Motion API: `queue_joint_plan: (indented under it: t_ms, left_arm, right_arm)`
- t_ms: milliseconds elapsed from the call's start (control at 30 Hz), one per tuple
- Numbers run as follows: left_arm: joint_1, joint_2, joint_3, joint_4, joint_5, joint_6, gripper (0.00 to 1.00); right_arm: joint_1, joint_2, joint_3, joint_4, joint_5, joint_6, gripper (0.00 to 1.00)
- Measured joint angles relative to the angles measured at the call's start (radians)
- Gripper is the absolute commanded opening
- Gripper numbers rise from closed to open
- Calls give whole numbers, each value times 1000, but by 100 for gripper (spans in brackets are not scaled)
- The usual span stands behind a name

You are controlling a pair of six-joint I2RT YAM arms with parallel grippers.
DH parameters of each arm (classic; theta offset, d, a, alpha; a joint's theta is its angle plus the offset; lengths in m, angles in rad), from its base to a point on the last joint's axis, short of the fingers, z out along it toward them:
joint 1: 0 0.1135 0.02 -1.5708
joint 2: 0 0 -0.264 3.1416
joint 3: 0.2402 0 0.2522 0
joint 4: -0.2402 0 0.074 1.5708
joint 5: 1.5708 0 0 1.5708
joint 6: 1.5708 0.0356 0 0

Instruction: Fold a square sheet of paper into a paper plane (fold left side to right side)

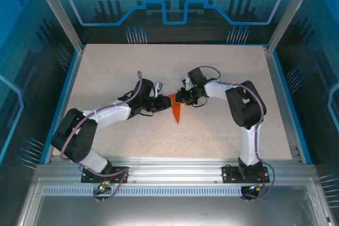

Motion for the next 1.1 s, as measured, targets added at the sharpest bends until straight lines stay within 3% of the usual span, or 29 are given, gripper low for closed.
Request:
queue_joint_plan:
  t_ms: [200, 400, 1100]
  left_arm:
    - [-100, 74, 10, 35, 17, -2, 25]
    - [-106, 196, 57, 31, 16, 2, 24]
    - [-106, 272, 86, -57, -46, 32, 20]
  right_arm:
    - [0, 0, 2, -3, 0, 0, 22]
    - [3, 0, 6, -10, 6, 0, 23]
    - [4, 0, 11, -21, 11, -2, 23]
